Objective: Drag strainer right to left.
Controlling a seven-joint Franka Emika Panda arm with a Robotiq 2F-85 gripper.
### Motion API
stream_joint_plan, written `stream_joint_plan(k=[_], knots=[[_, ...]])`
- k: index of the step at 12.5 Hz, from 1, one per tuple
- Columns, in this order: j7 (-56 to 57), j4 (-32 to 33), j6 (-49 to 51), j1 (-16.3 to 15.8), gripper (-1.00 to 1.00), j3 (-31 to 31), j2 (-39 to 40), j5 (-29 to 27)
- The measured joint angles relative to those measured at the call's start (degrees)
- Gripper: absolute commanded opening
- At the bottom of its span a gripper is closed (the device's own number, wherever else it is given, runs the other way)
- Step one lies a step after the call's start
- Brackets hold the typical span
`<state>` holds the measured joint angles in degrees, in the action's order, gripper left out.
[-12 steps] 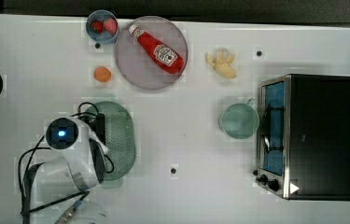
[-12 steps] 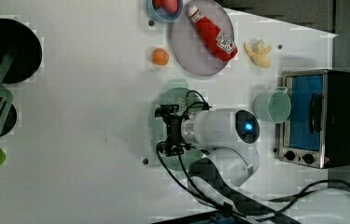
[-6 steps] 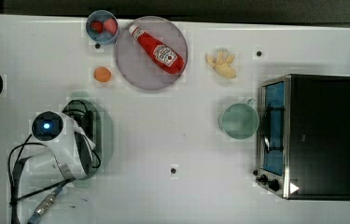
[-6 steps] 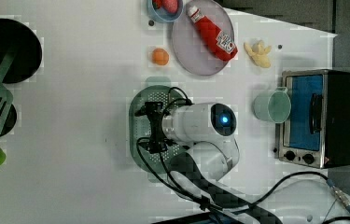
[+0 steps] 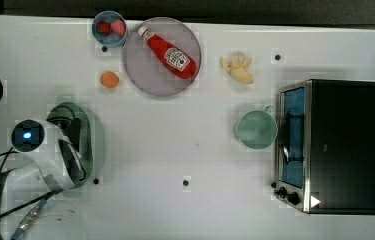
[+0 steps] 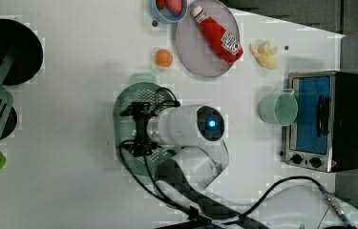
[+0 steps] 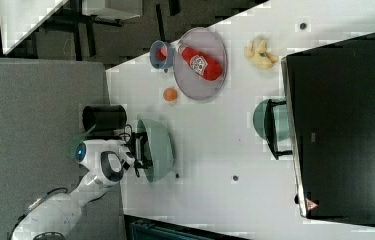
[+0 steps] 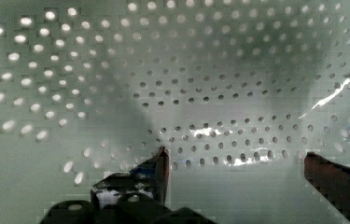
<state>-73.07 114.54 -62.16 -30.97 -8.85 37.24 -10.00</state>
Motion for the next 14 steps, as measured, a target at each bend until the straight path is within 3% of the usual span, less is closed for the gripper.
stream_joint_plan(k=[6,9,14], knots=[[-1.73,-6.32,-0.45,-4.17,1.00,-0.78,2.10,-0.03],[-1.34,-5.15,5.60,-5.09,1.00,0.34,1.18,2.07],[8.34,-1.68,24.62,-5.90,1.00,8.11,-12.02,3.64]])
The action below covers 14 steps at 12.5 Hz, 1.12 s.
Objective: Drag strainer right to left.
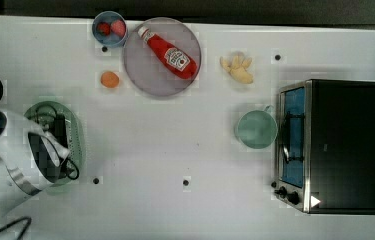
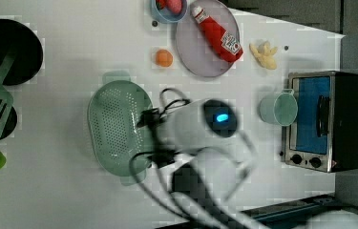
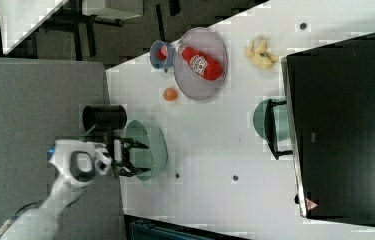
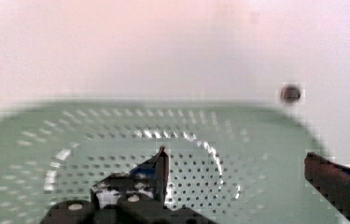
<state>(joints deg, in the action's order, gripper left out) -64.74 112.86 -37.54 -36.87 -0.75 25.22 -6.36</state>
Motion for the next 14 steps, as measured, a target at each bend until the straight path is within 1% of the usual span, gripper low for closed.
stream_joint_plan(k=[2,3,4,5,7,8,9,10,11,12,14], knots=[[7.86,-1.12,6.13,-0.59,1.00,6.01,-8.16,-0.11],[12.34,-1.18,7.58,-0.84,1.00,9.76,-13.12,0.36],[17.35,-1.45,9.64,-0.59,1.00,13.48,-18.39,2.10],[23.39,-2.13,12.62,0.50,1.00,16.97,-23.34,3.72],[35.87,-3.69,17.21,3.86,1.00,23.62,-31.63,4.19],[42.45,-5.04,20.12,4.70,1.00,27.38,-34.87,5.92],[48.53,-5.88,22.62,5.88,1.00,30.40,-37.91,9.17],[53.26,-5.76,23.33,6.35,1.00,33.54,-40.76,13.71],[56.55,-5.93,24.00,6.97,1.00,36.36,-42.37,15.51],[59.78,-6.21,24.30,8.03,1.00,38.74,-42.51,15.60],[62.56,-5.32,24.12,10.10,1.00,40.33,-41.61,15.55]])
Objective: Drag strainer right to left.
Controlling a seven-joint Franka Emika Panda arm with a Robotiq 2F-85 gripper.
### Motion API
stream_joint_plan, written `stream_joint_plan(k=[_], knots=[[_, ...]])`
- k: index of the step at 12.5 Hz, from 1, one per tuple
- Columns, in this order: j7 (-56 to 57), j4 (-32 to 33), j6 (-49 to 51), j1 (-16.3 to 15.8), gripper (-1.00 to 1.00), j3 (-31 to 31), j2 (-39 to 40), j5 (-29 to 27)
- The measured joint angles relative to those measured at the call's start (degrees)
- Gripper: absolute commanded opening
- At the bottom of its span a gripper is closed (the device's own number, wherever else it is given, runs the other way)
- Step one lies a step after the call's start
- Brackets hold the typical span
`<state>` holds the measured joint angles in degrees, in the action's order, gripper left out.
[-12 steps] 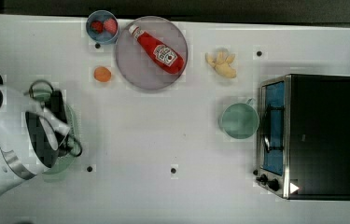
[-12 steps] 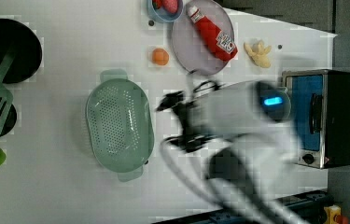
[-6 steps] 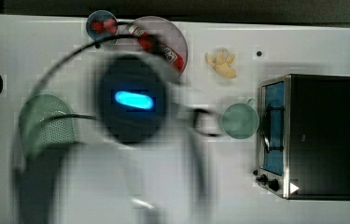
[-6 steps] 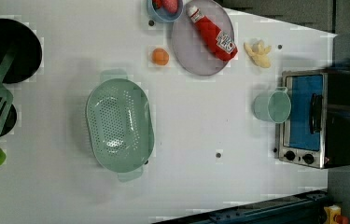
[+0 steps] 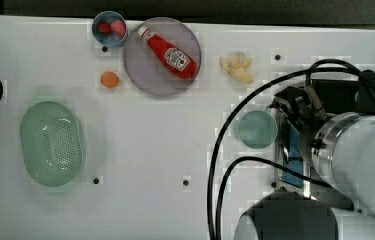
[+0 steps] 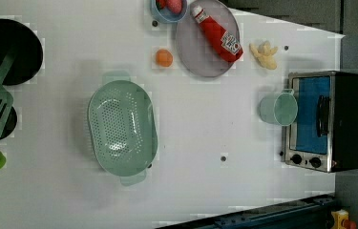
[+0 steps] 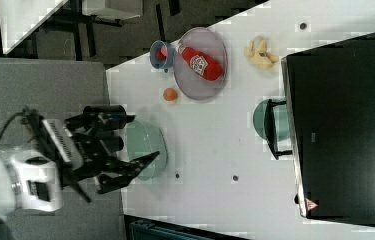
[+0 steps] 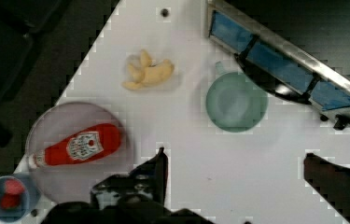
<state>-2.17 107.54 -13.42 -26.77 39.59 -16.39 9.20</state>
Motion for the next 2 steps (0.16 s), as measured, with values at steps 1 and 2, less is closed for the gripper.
stream_joint_plan(k=[1,2], knots=[[0.68,0.39,0.39,0.55,1.00,-0.08,1.30,-0.66],[1.47,0.67,1.00,0.77,1.00,-0.64,2.96,-1.61]])
